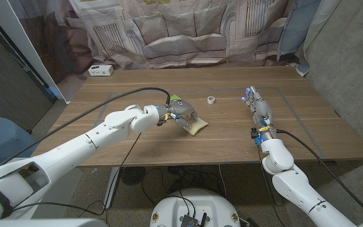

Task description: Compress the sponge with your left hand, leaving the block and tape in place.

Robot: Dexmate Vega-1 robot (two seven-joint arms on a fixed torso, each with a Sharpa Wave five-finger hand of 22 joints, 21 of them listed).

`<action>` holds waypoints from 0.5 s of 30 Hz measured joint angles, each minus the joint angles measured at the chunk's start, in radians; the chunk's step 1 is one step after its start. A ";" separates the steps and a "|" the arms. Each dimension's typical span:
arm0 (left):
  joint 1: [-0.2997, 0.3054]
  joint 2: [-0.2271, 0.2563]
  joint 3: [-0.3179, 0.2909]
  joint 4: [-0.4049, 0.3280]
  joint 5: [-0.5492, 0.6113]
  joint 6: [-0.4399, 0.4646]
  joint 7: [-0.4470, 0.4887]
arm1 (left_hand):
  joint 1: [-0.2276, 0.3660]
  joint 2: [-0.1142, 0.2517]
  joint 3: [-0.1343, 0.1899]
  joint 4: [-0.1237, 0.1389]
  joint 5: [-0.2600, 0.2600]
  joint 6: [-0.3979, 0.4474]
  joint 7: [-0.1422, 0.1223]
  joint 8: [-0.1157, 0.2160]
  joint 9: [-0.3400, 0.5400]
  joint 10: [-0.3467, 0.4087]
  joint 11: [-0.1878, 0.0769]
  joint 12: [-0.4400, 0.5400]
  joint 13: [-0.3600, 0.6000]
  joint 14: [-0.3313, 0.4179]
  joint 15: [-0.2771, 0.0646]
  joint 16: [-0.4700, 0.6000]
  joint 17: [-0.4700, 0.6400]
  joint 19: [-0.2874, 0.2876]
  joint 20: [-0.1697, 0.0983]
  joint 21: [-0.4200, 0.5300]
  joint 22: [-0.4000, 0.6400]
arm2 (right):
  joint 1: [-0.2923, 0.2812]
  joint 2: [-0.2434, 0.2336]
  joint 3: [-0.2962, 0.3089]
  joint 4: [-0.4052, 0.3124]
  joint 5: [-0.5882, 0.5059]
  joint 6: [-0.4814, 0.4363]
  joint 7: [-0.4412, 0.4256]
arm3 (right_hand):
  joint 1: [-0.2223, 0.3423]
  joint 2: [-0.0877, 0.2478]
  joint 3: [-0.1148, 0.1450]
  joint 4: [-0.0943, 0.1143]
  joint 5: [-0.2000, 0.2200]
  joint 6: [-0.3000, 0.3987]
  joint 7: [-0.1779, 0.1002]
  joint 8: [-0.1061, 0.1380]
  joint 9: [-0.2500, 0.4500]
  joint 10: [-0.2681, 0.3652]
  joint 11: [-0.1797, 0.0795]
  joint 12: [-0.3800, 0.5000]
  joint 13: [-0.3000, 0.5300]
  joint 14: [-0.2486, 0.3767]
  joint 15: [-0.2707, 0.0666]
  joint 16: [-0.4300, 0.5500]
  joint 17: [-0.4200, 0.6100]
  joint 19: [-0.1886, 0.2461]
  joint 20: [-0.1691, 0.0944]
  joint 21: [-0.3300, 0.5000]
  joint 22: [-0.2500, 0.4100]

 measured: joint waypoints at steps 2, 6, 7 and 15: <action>0.000 0.000 0.000 0.000 0.003 0.000 -0.005 | -0.012 -0.002 -0.006 -0.002 0.000 -0.022 0.000 0.000 -0.002 -0.029 0.005 -0.006 -0.007 -0.033 0.011 -0.003 -0.001 -0.018 0.007 -0.014 0.000 | -0.001 0.000 0.000 -0.001 0.000 0.000 0.000 | 0.000 0.000 0.000 0.000 0.000 0.000 0.000 0.000 0.000 0.000 0.000 0.000 0.000 0.000 0.000 0.000 0.000 0.000 0.000 0.000 0.000; -0.006 0.004 0.001 -0.010 0.012 0.001 -0.014 | -0.052 -0.013 -0.019 0.002 -0.004 -0.086 0.003 -0.007 -0.011 -0.119 0.031 -0.010 -0.028 -0.120 0.035 -0.008 -0.008 -0.076 0.019 -0.054 -0.005 | -0.002 0.000 0.001 -0.002 -0.002 0.001 -0.002 | 0.000 0.000 0.000 0.000 0.000 0.000 0.000 0.000 0.000 0.000 0.000 0.000 0.000 0.000 0.000 -0.005 0.000 0.000 0.000 0.000 0.000; -0.007 0.004 0.001 -0.011 0.013 0.001 -0.015 | -0.058 -0.018 -0.022 0.005 -0.004 -0.101 0.006 -0.008 -0.011 -0.141 0.039 -0.011 -0.035 -0.140 0.041 -0.008 -0.009 -0.091 0.023 -0.065 -0.005 | -0.002 0.000 0.001 -0.002 -0.002 0.001 -0.002 | 0.000 0.000 0.000 0.000 0.000 0.000 0.000 0.000 0.000 0.000 0.000 0.000 0.000 0.000 0.000 -0.005 0.000 0.000 0.000 0.000 0.000; -0.013 0.007 0.001 -0.020 0.021 0.001 -0.030 | -0.142 -0.006 -0.046 0.030 -0.004 -0.180 -0.005 -0.008 -0.020 -0.229 0.061 -0.011 -0.074 -0.246 0.060 -0.008 -0.014 -0.164 0.051 -0.125 -0.005 | -0.003 0.000 0.002 -0.003 -0.004 0.004 -0.005 | 0.000 0.000 0.000 0.000 0.000 0.000 0.000 0.000 0.000 0.000 0.000 0.000 0.000 0.000 0.000 -0.005 0.000 0.000 0.000 0.000 0.000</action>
